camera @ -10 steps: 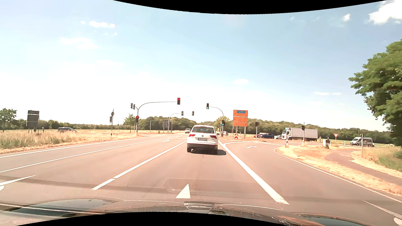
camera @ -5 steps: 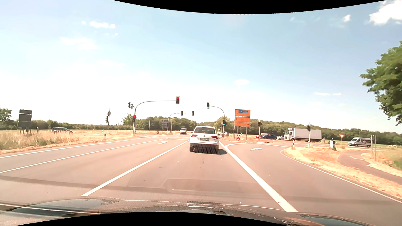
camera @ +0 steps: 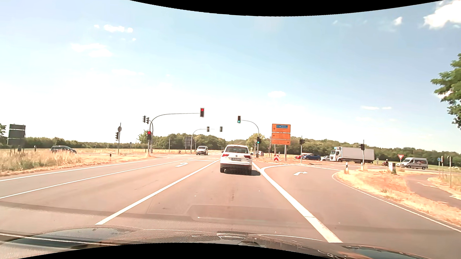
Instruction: Follow the waypoints while adhering to traffic rules and regulations
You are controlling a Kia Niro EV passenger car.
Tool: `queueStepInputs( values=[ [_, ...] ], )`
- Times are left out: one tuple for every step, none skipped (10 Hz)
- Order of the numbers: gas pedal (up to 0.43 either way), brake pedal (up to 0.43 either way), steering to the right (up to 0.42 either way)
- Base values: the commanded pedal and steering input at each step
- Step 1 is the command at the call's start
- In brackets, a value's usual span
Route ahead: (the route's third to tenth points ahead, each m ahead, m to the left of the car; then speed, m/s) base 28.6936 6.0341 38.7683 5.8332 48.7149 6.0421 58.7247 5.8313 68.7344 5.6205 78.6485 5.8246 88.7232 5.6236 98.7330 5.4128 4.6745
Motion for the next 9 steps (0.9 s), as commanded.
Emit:
queueStepInputs(
  values=[
    [0.24,0.0,-0.005],
    [0.24,0.0,-0.005],
    [0.228,0.0,-0.005],
    [0.228,0.0,-0.005],
    [0.228,0.0,-0.005],
    [0.228,0.0,-0.005],
    [0.228,0.0,-0.005],
    [0.228,0.0,-0.004],
    [0.228,0.0,-0.004]
  ],
)
